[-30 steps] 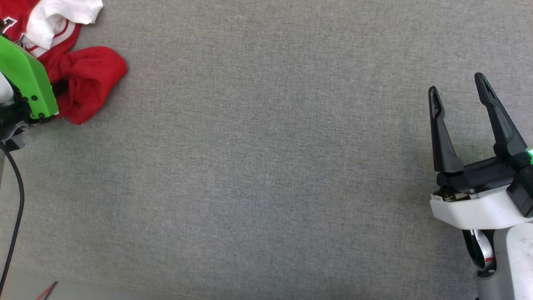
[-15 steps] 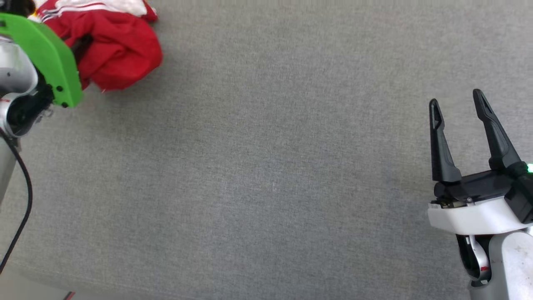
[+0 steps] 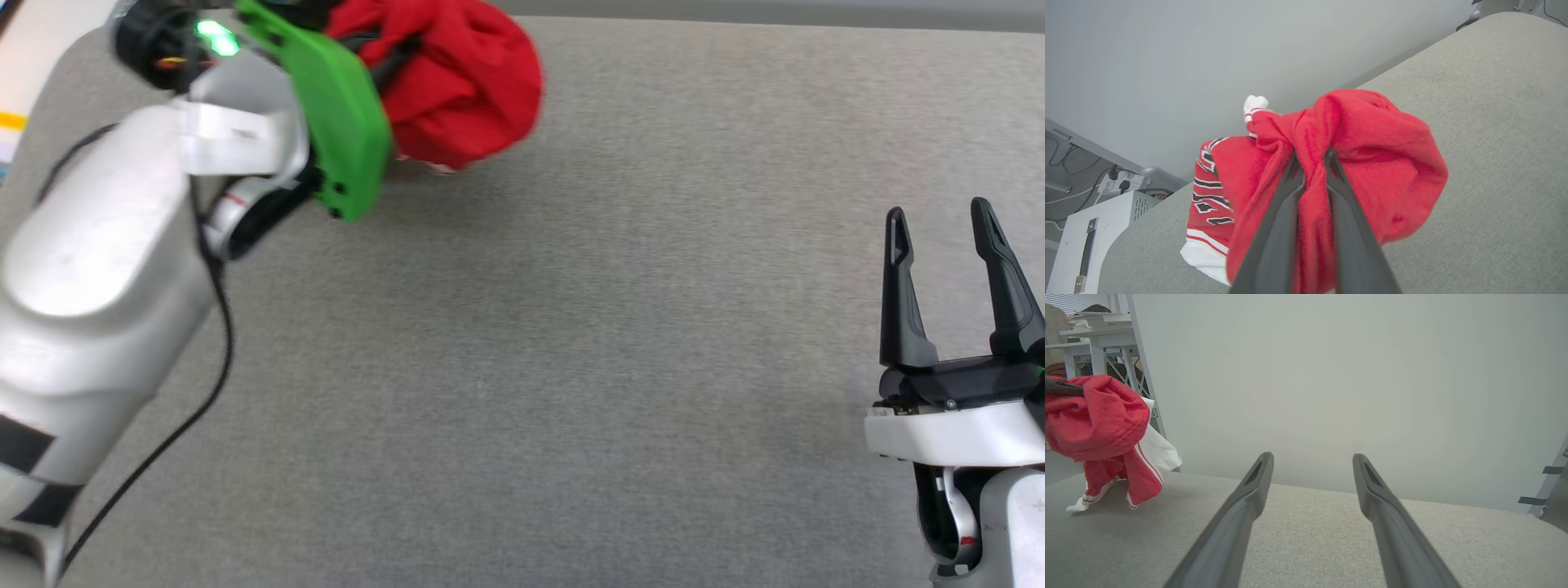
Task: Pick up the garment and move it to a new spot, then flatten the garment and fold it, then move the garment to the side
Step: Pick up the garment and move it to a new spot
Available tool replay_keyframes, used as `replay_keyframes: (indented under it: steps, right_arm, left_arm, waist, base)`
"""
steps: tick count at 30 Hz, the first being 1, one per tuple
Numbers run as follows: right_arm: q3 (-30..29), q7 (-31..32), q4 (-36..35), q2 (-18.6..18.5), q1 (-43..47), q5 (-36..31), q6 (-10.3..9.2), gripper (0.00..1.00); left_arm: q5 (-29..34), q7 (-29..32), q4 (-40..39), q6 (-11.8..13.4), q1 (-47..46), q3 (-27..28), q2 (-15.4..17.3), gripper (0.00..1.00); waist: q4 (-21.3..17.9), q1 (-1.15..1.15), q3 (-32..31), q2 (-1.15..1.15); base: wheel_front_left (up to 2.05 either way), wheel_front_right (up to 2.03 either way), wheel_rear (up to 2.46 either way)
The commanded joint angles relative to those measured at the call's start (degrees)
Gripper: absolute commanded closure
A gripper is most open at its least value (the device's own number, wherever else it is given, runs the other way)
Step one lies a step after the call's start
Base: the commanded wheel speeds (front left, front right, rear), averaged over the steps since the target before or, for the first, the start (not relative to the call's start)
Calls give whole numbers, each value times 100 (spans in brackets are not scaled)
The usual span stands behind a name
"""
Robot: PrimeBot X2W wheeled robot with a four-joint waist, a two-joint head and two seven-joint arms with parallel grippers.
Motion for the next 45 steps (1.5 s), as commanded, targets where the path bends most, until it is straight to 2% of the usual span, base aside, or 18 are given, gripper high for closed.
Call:
replay_keyframes:
  steps: [1, 11, 18, 25, 31, 35, 36, 37, 40, 42, 43, 45]
  right_arm:
    - [-28, -34, -12, 23, 67, 37, -4, 0]
    - [-319, -34, -64, 60, 86, 105, -4, 0]
    - [-400, -34, -63, 62, 90, 213, -4, 0]
    - [-398, -34, -42, 62, 86, 235, -4, 0]
    - [-380, -34, 2, 63, 75, 243, -4, 0]
    - [-382, -34, 44, 63, 103, 245, -4, 0]
    - [-386, -34, 55, 63, 117, 243, -4, 0]
    - [-391, -34, 66, 63, 135, 240, -4, 0]
    - [-402, -34, 101, 63, 209, 230, -4, 0]
    - [-408, -34, 117, 63, 268, 222, -4, 0]
    - [-397, -34, 134, 63, 333, 216, -4, 0]
    - [-381, -34, 147, 63, 415, 206, -4, 0]
  left_arm:
    - [80, -97, -24, -15, -169, -93, -126, 100]
    - [153, -667, 61, -15, -352, -1128, -1117, 100]
    - [12, -1026, 599, -15, 291, -2112, -1805, 100]
    - [156, -966, 1008, -15, 1195, -2620, -2188, 100]
    - [531, -512, 869, -15, 2029, -2640, -2264, 100]
    - [559, -628, 872, -15, 2215, -2641, -2267, 100]
    - [525, -764, 903, -15, 2192, -2641, -2278, 53]
    - [512, -934, 947, -15, 2148, -2640, -2288, 0]
    - [597, -1632, 1108, 1, 1985, -2460, -2356, 0]
    - [658, -2085, 1126, 96, 1930, -2287, -2423, 0]
    - [732, -2489, 1093, 246, 1894, -2124, -2444, 0]
    - [784, -2826, 1033, 403, 1889, -1973, -2432, 0]
  waist:
    - [-312, 0, -110, 0]
    - [-679, 0, -48, 0]
    - [-690, 0, 4, 0]
    - [-649, 0, 32, 0]
    - [-651, 0, 27, 0]
    - [-635, 0, -28, 0]
    - [-624, 0, -56, 0]
    - [-614, 0, -91, 0]
    - [-573, 0, -231, 0]
    - [-538, 0, -341, 0]
    - [-498, 0, -465, 0]
    - [-444, 0, -592, 0]
  base:
    - [0, 0, 0]
    - [0, 0, 0]
    - [0, 0, 0]
    - [0, 0, 0]
    - [0, 0, 0]
    - [0, 0, 0]
    - [0, 0, 0]
    - [0, 0, 0]
    - [0, 0, 0]
    - [0, 0, 0]
    - [0, 0, 0]
    - [0, 0, 0]
